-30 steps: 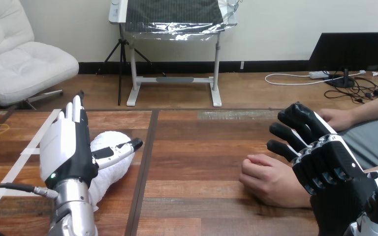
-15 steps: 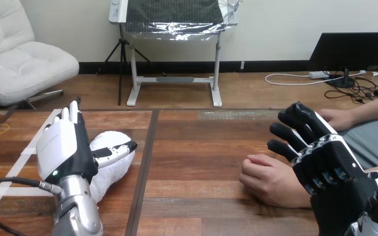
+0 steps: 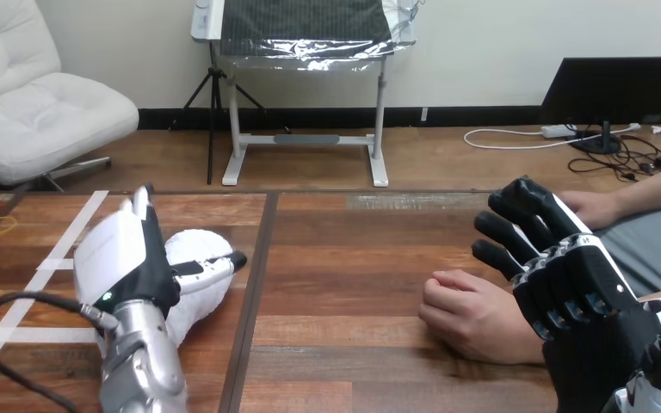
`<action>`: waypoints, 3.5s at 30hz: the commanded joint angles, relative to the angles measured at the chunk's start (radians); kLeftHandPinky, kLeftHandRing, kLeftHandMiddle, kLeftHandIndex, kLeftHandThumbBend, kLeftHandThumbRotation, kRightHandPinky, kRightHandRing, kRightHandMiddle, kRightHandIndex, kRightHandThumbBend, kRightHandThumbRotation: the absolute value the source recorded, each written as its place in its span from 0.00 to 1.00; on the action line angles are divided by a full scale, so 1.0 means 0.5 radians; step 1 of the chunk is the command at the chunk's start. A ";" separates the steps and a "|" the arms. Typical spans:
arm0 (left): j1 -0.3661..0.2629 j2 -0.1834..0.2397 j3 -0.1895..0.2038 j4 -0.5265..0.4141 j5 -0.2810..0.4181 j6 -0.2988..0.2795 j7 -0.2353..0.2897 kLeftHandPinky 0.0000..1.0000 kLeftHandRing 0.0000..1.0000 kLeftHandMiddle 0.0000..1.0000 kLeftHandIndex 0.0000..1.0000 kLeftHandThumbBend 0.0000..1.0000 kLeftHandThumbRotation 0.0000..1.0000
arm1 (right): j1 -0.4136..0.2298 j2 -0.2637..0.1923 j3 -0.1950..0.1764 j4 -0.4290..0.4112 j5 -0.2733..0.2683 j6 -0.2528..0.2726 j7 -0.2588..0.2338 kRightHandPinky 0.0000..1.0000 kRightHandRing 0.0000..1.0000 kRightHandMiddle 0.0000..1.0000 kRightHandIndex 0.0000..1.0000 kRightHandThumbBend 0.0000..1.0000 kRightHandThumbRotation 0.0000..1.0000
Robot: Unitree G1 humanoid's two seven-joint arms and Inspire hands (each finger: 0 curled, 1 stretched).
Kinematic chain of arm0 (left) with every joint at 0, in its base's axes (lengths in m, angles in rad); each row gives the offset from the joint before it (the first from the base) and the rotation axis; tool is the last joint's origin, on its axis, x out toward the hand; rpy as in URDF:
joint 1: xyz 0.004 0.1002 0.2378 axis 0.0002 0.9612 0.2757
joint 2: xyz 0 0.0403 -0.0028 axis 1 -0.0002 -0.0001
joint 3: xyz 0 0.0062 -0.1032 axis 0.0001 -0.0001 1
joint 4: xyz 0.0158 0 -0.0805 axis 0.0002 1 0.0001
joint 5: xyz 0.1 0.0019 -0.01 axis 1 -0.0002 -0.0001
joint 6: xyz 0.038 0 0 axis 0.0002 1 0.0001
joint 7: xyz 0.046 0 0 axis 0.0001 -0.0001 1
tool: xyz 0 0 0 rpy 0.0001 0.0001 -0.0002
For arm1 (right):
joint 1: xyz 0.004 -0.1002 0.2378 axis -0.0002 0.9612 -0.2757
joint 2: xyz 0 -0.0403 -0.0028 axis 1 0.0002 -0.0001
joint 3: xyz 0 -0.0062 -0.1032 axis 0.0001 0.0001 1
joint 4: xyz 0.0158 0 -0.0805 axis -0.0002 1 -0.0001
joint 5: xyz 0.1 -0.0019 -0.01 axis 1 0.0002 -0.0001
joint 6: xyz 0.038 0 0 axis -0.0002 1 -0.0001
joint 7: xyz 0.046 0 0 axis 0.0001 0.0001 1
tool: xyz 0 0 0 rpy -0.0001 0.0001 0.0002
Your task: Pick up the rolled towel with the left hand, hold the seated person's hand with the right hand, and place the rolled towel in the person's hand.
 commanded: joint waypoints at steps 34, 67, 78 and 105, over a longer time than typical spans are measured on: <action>-0.403 0.080 -0.170 0.121 0.025 0.254 -0.273 0.95 0.93 0.94 0.93 0.91 0.52 | -0.102 -0.002 -0.026 -0.104 0.009 -0.004 -0.007 0.86 0.88 0.89 0.87 0.88 1.00; -0.656 0.054 -0.311 0.646 0.065 0.315 0.047 0.99 0.96 0.96 0.94 0.92 0.46 | -0.116 -0.016 -0.063 -0.099 0.033 -0.038 0.023 0.82 0.86 0.88 0.86 0.88 1.00; -0.686 0.050 -0.329 0.697 0.045 0.360 0.110 1.00 0.99 0.99 0.97 0.92 0.46 | -0.119 -0.023 -0.072 -0.107 0.064 -0.031 0.044 0.81 0.85 0.87 0.86 0.89 1.00; -0.770 0.071 -0.371 0.892 0.037 0.434 0.140 1.00 1.00 1.00 0.99 0.92 0.47 | -0.143 -0.008 -0.087 -0.097 0.046 -0.038 0.058 0.79 0.85 0.87 0.85 0.89 1.00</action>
